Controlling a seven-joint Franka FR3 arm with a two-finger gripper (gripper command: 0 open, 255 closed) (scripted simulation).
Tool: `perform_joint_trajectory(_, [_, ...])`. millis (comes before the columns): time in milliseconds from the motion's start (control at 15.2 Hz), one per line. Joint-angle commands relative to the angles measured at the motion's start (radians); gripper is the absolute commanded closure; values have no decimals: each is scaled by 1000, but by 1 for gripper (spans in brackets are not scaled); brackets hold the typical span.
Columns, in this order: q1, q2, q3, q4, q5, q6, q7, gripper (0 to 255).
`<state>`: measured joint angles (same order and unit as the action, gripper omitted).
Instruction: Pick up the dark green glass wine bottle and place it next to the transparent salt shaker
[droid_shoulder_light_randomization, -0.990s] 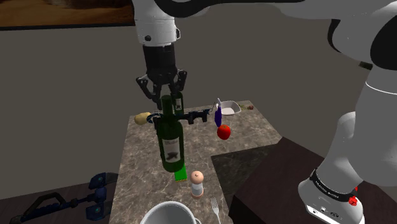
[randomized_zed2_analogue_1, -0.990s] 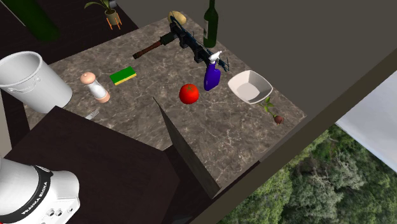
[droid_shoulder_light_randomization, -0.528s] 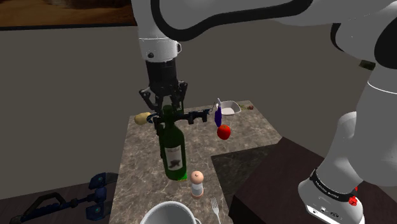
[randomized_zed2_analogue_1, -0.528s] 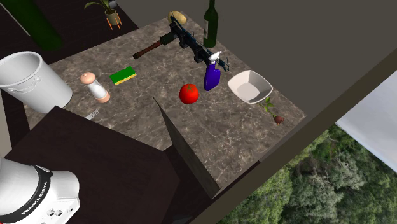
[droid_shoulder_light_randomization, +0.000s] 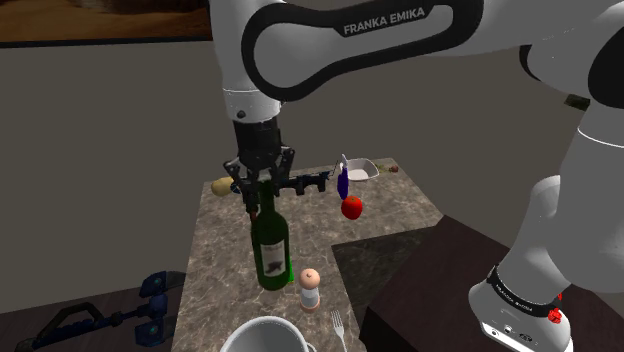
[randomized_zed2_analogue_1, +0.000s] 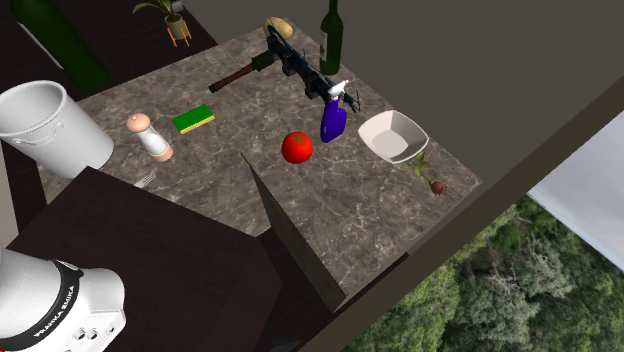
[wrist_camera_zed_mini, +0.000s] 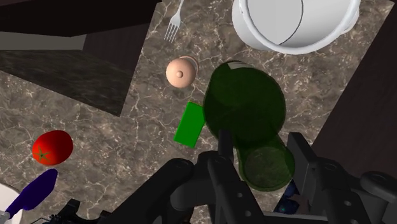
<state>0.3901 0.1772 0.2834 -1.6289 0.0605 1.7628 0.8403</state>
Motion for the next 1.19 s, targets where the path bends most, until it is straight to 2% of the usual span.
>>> perform_joint_trajectory(0, [-1, -4, 0, -34, 1, 31, -3, 255])
perform_joint_trajectory(1122, [2, 42, -3, -205, -7, 247, -14, 255])
